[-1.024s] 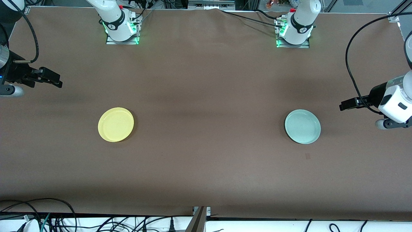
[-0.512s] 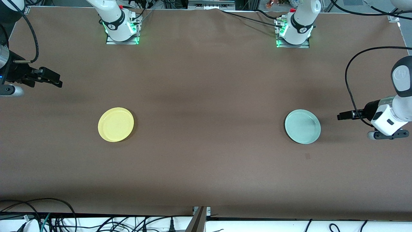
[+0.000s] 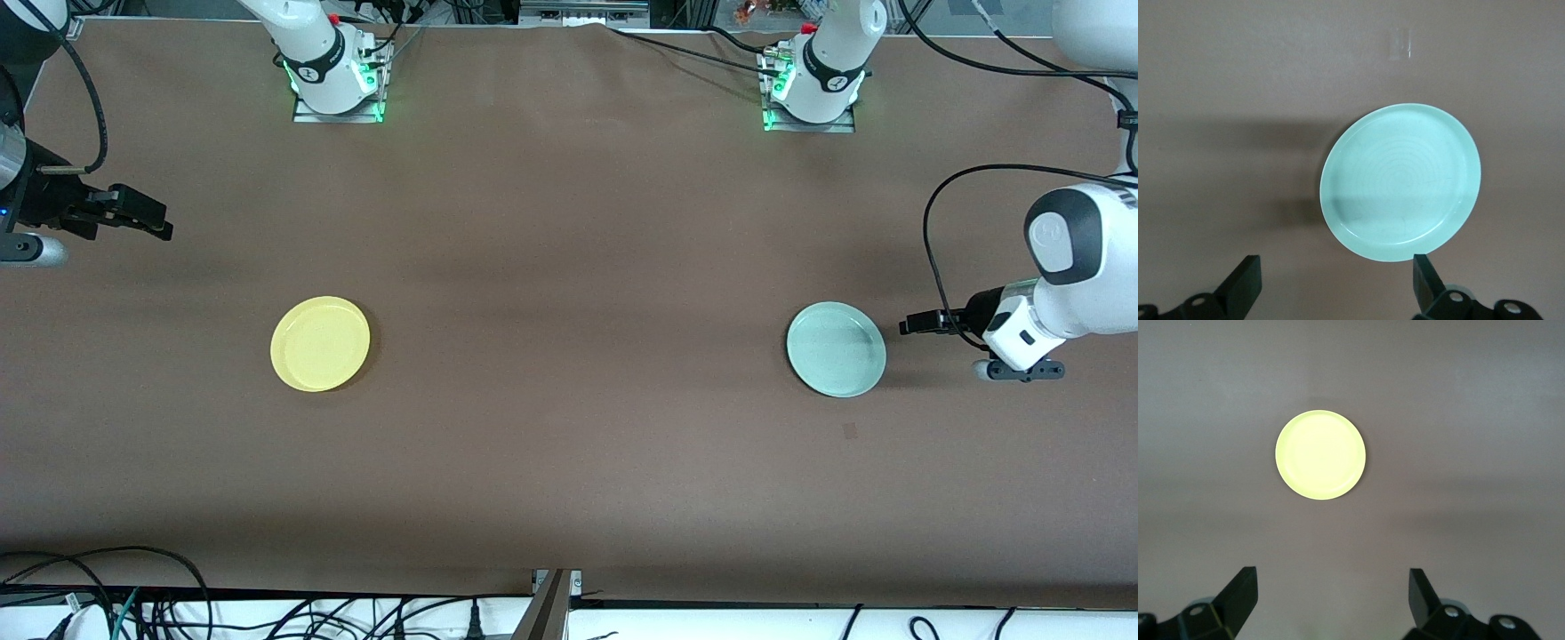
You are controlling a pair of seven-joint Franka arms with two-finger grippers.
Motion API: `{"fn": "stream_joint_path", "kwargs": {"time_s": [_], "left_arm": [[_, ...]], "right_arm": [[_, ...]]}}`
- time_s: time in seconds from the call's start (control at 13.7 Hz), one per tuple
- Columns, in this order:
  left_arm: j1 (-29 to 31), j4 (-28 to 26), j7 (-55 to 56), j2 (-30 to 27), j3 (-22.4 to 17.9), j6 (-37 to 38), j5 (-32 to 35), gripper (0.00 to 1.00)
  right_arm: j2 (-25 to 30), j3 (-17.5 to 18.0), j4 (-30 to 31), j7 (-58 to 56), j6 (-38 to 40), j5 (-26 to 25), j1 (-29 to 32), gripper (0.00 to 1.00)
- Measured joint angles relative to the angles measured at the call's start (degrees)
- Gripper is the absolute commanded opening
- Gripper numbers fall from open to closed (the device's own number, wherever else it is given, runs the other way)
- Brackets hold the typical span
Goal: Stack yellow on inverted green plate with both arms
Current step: 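Move the left gripper toward the rim of the green plate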
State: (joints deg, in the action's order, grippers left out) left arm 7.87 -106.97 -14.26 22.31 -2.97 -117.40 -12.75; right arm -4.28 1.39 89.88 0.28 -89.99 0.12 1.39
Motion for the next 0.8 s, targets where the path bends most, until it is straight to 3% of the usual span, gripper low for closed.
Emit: {"fn": "stream_joint_path", "kwargs": {"time_s": [0.29,0.8], "left_arm": [[1.2,-3.5,-4.1,3.4,0.0,-7.6,-3.4,1.0],[1.2,-3.8,-18.2,10.1,0.0,-13.5,-13.2,1.0]], "right_arm": [[0.0,0.0,0.0,0.0,0.0,0.0,0.0,1.0],[0.0,-0.1,0.0,0.0,0.0,0.0,0.0,1.0]]}}
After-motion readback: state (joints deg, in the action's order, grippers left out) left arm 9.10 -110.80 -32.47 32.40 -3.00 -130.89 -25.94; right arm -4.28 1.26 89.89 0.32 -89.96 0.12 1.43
